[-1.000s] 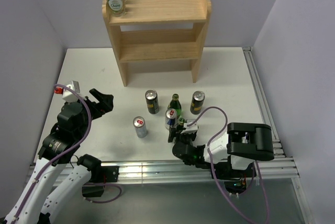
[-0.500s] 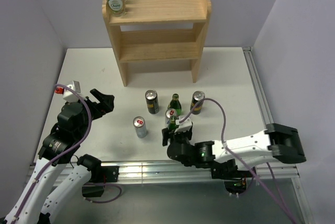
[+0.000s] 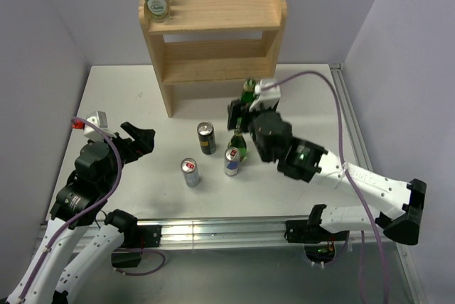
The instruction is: Place and organize the beverage onto the shelf
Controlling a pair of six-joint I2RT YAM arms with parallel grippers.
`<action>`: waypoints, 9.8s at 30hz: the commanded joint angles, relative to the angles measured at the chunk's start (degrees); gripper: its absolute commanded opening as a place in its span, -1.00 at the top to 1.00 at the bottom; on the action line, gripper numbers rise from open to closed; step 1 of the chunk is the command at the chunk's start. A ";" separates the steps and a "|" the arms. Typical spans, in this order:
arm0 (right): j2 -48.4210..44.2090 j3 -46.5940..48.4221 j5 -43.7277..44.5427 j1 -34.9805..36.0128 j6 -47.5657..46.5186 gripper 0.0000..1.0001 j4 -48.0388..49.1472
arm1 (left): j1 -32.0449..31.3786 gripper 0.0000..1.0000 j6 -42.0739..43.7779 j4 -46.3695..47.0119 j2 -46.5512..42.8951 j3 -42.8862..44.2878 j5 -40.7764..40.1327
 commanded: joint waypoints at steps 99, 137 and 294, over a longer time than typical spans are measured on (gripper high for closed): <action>40.73 60.84 -3.51 -33.60 -22.57 -1.00 9.27 | -0.10 -0.93 1.67 3.79 -1.18 -0.69 3.77; -13.32 -31.25 -1.93 5.50 34.90 -1.00 -4.03 | -0.19 -0.92 1.85 4.93 -0.04 -1.48 5.26; 61.57 51.89 -16.60 -13.39 -2.62 -1.00 13.91 | -3.79 -0.96 1.32 3.62 -0.30 -0.96 1.57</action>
